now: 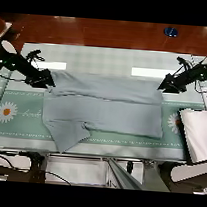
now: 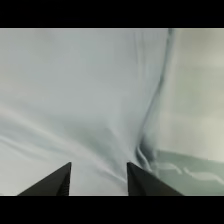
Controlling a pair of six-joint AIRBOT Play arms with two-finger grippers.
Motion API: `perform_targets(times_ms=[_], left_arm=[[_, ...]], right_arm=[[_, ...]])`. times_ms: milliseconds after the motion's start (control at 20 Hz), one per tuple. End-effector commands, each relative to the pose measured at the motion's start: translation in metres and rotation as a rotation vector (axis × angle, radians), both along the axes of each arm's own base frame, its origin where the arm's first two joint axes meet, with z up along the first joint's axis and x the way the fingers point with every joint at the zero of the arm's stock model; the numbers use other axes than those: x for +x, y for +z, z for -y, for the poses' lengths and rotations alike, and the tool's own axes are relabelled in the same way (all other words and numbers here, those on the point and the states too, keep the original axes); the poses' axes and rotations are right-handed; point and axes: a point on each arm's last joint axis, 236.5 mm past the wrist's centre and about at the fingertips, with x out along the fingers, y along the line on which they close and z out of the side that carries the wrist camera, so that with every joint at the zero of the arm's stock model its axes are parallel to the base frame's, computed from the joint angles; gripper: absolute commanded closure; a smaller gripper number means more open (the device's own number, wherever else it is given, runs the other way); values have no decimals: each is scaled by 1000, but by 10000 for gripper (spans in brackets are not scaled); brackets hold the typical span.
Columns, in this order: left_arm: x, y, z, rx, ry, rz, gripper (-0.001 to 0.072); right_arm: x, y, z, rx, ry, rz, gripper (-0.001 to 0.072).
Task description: Fold the shirts.
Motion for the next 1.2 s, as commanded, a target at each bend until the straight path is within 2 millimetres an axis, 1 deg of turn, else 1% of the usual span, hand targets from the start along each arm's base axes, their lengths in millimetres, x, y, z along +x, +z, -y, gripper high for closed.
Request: perform_targets(times_ms=[0,50,100,150,200,250,300,350,450,550,600,700,850,900,950,1000,1050,1100,1150], left_arm=[[-22,23,-28,73,10,3,200],[-32,30,-36,78,24,22,200],[-49,29,-45,82,40,30,200],[-70,23,-55,87,84,15,200],[-96,11,-65,80,166,-17,200],[-120,0,-70,52,251,-51,200],[-142,-10,-65,-11,322,-70,200],[-156,-17,-58,-77,368,-58,200],[-176,-31,-49,-142,455,-52,201],[-180,-35,-37,-178,496,-48,201],[-186,-35,-27,-201,476,-71,201],[-198,-44,-11,-203,422,-117,201],[-200,-55,13,-218,385,-116,201],[-202,-59,21,-217,367,-123,201],[-201,-58,30,-237,347,-115,201],[-200,-58,40,-262,330,-99,201],[-199,-61,45,-269,335,-91,201],[-198,-65,46,-258,338,-82,202],[-198,-69,48,-249,333,-79,203]], right_arm=[[-15,31,39,-139,-40,53,304],[-21,43,53,-179,-94,97,305],[-27,52,62,-197,-152,149,304],[-37,58,68,-208,-213,203,305],[-50,60,65,-203,-260,245,305],[-66,63,54,-176,-294,283,305],[-81,64,40,-154,-310,331,305],[-93,63,25,-130,-326,368,305],[-113,58,1,-68,-359,394,305],[-125,53,-17,1,-375,376,305],[-129,51,-22,19,-367,364,305],[-130,50,-23,21,-361,359,305],[-130,51,-23,22,-363,359,305],[-129,52,-24,31,-371,360,305],[-126,56,-29,62,-388,365,305],[-120,63,-35,106,-407,381,305],[-113,69,-35,123,-428,408,305],[-106,70,-28,106,-451,436,305],[-103,71,-16,81,-476,453,305]])
